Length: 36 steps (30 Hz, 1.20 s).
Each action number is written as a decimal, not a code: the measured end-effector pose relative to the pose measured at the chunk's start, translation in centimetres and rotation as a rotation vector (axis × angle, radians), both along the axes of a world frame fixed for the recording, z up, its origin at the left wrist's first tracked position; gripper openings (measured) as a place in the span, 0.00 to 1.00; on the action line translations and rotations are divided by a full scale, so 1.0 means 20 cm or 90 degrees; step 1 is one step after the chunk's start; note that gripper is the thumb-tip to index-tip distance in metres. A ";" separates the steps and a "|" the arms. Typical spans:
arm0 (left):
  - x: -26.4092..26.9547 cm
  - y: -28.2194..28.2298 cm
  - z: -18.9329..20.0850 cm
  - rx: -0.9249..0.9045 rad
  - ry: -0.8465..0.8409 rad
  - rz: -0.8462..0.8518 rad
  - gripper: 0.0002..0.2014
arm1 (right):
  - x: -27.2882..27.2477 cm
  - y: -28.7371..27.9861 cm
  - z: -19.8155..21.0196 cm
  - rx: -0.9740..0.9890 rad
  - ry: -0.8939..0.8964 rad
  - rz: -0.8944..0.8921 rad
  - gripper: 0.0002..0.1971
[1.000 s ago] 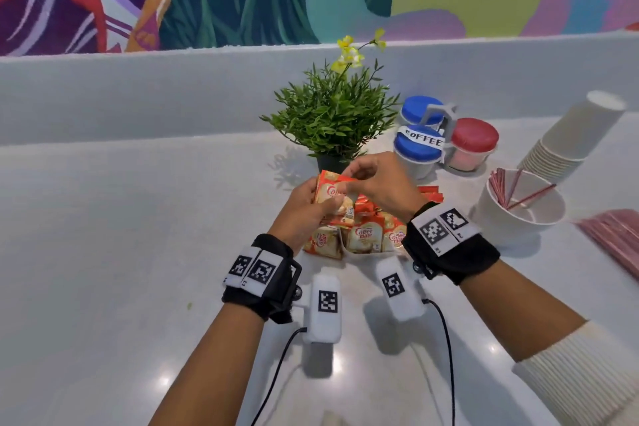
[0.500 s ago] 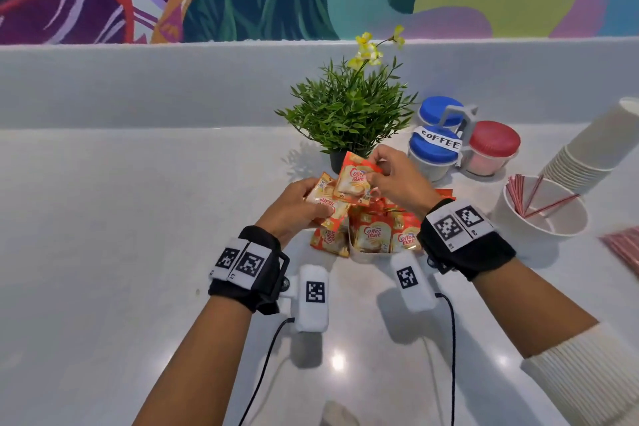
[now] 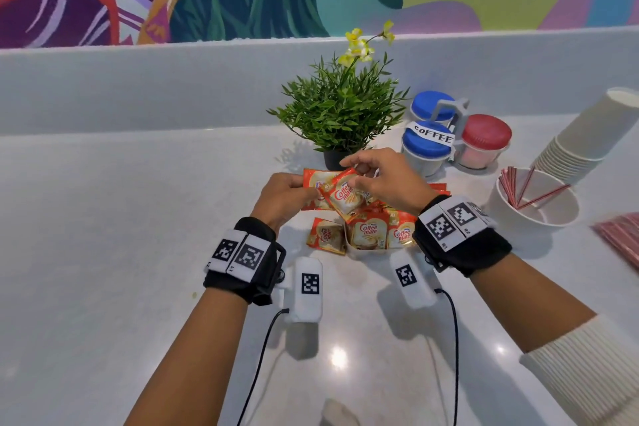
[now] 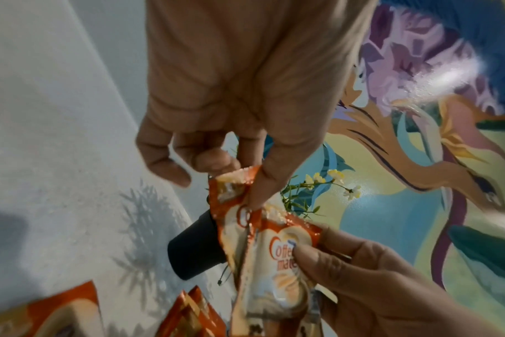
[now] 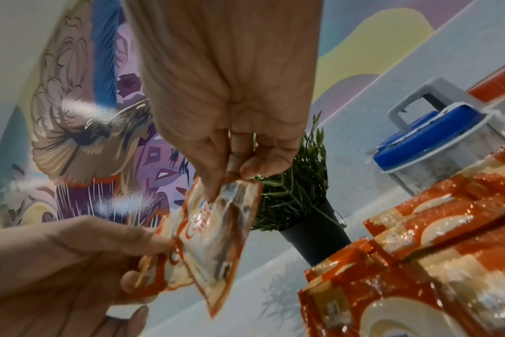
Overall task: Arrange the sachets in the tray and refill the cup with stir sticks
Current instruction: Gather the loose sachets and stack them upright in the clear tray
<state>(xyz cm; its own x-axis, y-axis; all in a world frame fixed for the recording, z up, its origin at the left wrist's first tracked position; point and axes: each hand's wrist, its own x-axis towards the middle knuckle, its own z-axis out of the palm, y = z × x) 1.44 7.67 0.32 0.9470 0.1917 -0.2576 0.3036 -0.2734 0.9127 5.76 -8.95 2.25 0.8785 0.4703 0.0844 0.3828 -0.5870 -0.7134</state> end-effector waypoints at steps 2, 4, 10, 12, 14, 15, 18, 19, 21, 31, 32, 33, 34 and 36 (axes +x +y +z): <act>0.00 0.00 0.01 0.044 0.006 -0.038 0.09 | 0.00 0.01 0.00 -0.044 -0.004 0.005 0.21; 0.00 0.00 0.02 0.063 0.012 -0.073 0.10 | 0.00 0.01 -0.01 -0.078 0.010 0.026 0.19; -0.02 0.02 -0.02 -0.114 -0.029 0.021 0.09 | 0.00 0.02 -0.05 -0.063 0.099 0.059 0.13; -0.04 0.03 -0.03 -0.235 -0.041 0.081 0.08 | -0.01 0.03 -0.07 -0.004 0.153 0.046 0.13; -0.06 0.04 -0.05 -0.267 -0.044 0.082 0.10 | -0.02 0.04 -0.09 0.040 0.208 0.024 0.11; -0.07 0.04 -0.05 -0.235 -0.044 0.074 0.12 | -0.03 0.05 -0.10 0.050 0.225 0.022 0.09; -0.06 0.06 -0.08 -0.096 -0.065 0.075 0.14 | -0.03 0.08 -0.10 0.053 0.210 0.026 0.03; -0.06 0.06 -0.08 -0.067 -0.067 0.075 0.14 | -0.03 0.10 -0.09 0.060 0.198 0.014 0.05; -0.06 0.06 -0.08 -0.055 -0.059 0.058 0.13 | -0.02 0.12 -0.09 0.086 0.197 -0.006 0.08; -0.10 0.11 -0.10 -0.178 0.009 0.005 0.16 | 0.03 0.29 -0.16 0.151 0.238 -0.027 0.07; -0.10 0.13 -0.10 -0.178 0.011 0.022 0.16 | 0.04 0.30 -0.18 0.130 0.231 -0.032 0.05; -0.10 0.15 -0.11 -0.180 0.015 0.037 0.16 | 0.05 0.31 -0.20 0.072 0.202 -0.031 0.00; -0.11 0.18 -0.12 -0.182 0.018 0.048 0.16 | 0.06 0.31 -0.22 -0.029 0.159 -0.035 0.06; -0.13 0.21 -0.14 -0.189 0.020 0.061 0.13 | 0.05 0.33 -0.27 -0.295 0.088 -0.015 0.14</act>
